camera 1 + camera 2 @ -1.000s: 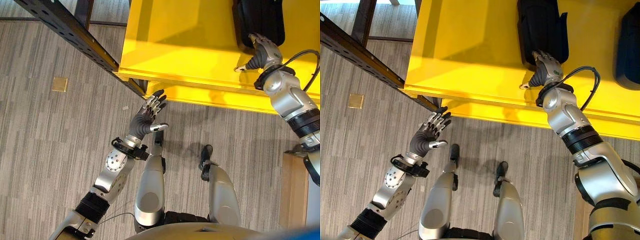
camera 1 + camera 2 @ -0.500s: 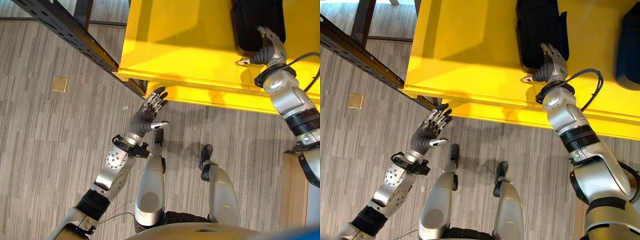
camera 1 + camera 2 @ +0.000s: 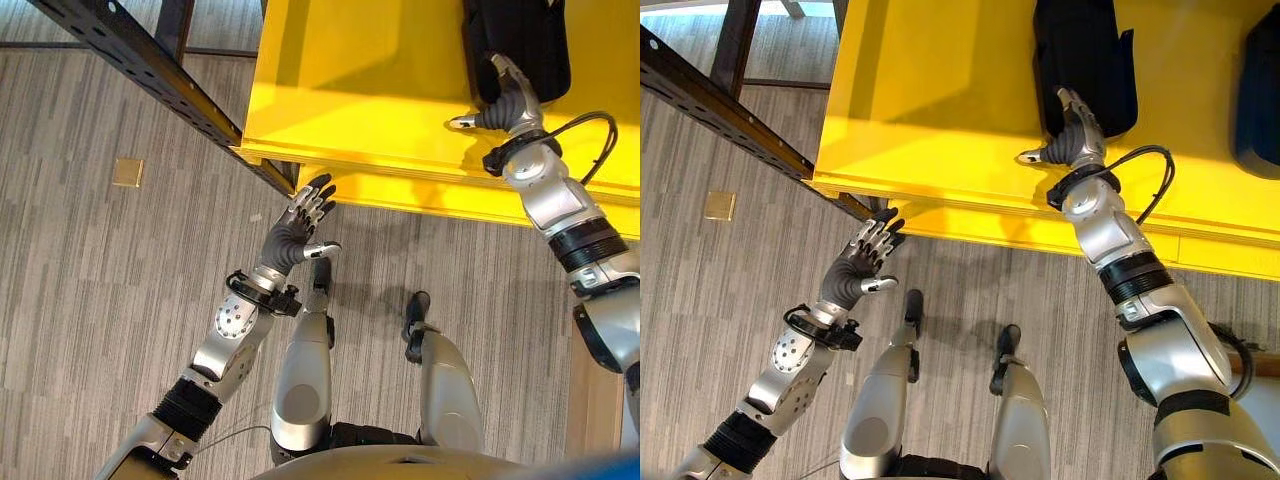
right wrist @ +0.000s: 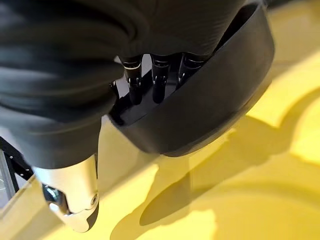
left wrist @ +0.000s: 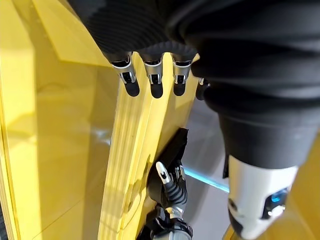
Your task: Move parts from the plastic box to the shelf.
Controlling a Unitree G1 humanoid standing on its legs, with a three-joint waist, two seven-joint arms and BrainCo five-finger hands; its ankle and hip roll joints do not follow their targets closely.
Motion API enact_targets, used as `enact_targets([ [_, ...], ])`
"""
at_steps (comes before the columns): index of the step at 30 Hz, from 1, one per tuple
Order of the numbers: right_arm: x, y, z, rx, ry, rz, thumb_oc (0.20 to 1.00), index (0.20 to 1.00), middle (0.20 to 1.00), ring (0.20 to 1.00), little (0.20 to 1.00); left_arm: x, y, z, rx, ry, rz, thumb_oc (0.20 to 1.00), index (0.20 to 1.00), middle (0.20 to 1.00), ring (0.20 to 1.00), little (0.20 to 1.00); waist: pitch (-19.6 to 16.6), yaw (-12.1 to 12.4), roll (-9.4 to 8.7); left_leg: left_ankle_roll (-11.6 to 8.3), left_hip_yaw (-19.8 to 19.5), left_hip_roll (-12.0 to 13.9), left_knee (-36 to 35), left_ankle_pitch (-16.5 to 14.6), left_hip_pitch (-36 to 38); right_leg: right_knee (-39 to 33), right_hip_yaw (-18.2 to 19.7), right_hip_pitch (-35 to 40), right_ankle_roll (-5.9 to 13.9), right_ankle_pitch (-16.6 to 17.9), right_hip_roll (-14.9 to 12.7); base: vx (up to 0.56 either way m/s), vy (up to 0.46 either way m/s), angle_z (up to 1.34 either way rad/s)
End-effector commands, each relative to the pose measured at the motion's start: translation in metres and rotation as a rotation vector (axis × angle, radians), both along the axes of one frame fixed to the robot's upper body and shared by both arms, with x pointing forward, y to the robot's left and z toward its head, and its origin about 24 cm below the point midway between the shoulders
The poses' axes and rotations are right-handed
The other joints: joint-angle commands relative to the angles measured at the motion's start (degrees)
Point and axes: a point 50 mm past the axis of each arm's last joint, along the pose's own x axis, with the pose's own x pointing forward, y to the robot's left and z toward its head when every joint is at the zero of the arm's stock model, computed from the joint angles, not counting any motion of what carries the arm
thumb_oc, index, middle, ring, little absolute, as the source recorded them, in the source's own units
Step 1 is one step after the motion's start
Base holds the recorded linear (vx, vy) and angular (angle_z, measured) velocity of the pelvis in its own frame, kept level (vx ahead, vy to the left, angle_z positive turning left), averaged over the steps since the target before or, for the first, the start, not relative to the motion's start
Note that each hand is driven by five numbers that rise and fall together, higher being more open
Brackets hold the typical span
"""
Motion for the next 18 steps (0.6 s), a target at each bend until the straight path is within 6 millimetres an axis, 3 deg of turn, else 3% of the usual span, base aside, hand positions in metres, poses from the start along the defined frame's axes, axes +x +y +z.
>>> enact_targets([
  [1,0.000,0.000,0.007,0.065,-0.004,0.021,1.000,1.000,1.000,1.000,1.000,-0.011,-0.011,0.016,-0.055,-0.093,-0.044,1.000,1.000,1.000,1.000,1.000,-1.07,0.62,-0.26,1.19,0.51,-1.45,1.24,-3.87,1.48,-1.86,-1.78,2.67,-0.83,2.16,1.13,0.02,-0.008,0.04],
  [7,0.002,0.004,-0.003,0.220,0.029,0.035,1.000,1.000,1.000,1.000,1.000,-0.010,-0.012,0.017,-0.057,-0.088,-0.041,1.000,1.000,1.000,1.000,1.000,-1.07,0.59,-0.24,1.21,0.52,-1.42,1.15,-3.85,1.92,-1.84,-1.72,3.00,-0.89,2.19,1.18,0.00,-0.001,0.01],
  [14,0.003,0.006,-0.004,0.309,0.002,0.026,1.000,1.000,1.000,1.000,1.000,-0.010,-0.016,0.018,-0.063,-0.090,-0.047,1.000,1.000,1.000,1.000,1.000,-1.07,0.37,0.14,1.27,0.60,-1.54,1.14,-3.91,2.23,-1.81,-1.45,3.07,-0.86,2.22,1.09,0.00,0.006,0.00],
  [15,0.003,0.003,-0.003,0.397,-0.027,0.012,1.000,1.000,1.000,1.000,1.000,-0.010,-0.019,0.018,-0.070,-0.088,-0.052,1.000,1.000,1.000,1.000,1.000,-1.07,0.37,0.61,1.33,0.55,-1.75,0.99,-3.88,2.56,-1.90,-1.42,3.32,-0.92,2.17,0.99,0.00,0.045,-0.01],
  [18,0.005,0.001,-0.001,0.446,-0.046,0.011,1.000,1.000,1.000,1.000,1.000,-0.009,-0.020,0.018,-0.074,-0.089,-0.058,1.000,1.000,1.000,1.000,1.000,-1.07,0.48,0.93,1.37,0.47,-1.88,0.98,-3.89,2.70,-1.78,-1.44,3.38,-1.00,2.10,0.93,0.00,0.014,0.00],
])
